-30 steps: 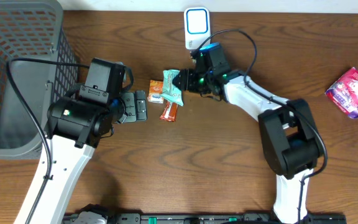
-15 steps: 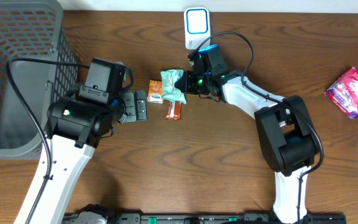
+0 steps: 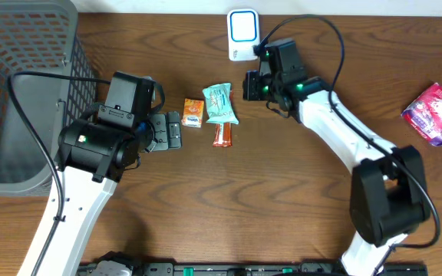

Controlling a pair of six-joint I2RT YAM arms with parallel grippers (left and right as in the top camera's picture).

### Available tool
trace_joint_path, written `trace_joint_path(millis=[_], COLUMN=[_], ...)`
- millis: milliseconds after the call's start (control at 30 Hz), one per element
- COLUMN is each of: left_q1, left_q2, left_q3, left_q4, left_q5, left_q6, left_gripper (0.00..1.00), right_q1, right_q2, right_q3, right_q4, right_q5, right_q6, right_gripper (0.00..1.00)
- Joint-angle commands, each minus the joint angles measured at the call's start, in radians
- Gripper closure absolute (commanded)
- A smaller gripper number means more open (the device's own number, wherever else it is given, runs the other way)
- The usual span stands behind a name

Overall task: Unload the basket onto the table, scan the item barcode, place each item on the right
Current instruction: 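Reach the right gripper to the mint-green wipes pack and grasp it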

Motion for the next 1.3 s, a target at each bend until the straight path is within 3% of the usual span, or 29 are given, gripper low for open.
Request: trace_joint_path(millis=[0,67,200,500,600,667,733,800,1000,1167,1267], left_q1=[0.005,0.005,0.005,0.005,0.005,0.005,0.005,0.005,0.005,0.005,0.005], left_q2=[0.005,0.005,0.005,0.005,0.005,0.005,0.005,0.005,0.005,0.005,0.005], left_q3=[0.002,0.002,0.002,0.002,0.002,0.002,0.002,0.002,0.002,0.002,0.002], left_q4=[-0.003,-0.002,-0.002,-0.002,-0.002,-0.002,-0.003,-0.002,-0.003,-0.003,-0.003], left_q5=[-0.009,-0.009,-0.009,-0.009,-0.009,-0.009,-0.009,-0.009,-0.009,-0.009,-0.009], left_q6=[0.006,0.006,0.006,0.006,0.006,0.006,0.006,0.005,0.006,0.006,0.006], left_gripper=[0.02,0.02,0.02,0.02,0.02,0.02,0.02,0.02,0.02,0.02,0.02], right_q1=[-0.002,0.001,0.019,0.084,0.097,0.099,0.099,0.099,0.079,0.01,-0.051], right_q2=[0.013,0.025,0.062,0.193,0.23,0.245,0.249,0.249,0.241,0.204,0.195], right_q3=[-0.001,-0.001,-0.001,-0.001,-0.001,-0.001,-0.001,-0.001,0.002,0.002,0.002], right_q4=[-0.013,-0.01,0.013,0.141,0.168,0.174,0.177,0.188,0.275,0.353,0.439], right_q5=[0.044,-0.002,-0.043,-0.055,-0.054,-0.054,-0.053,-0.057,-0.206,-0.355,-0.541], right_q6=[-0.016,0.01,0.028,0.076,0.097,0.097,0.096,0.091,0.143,0.425,0.639], right_gripper=[0.78,0.59,0.42,0.42,0.47,0.59,0.74,0.99,0.99,0.99,0.99])
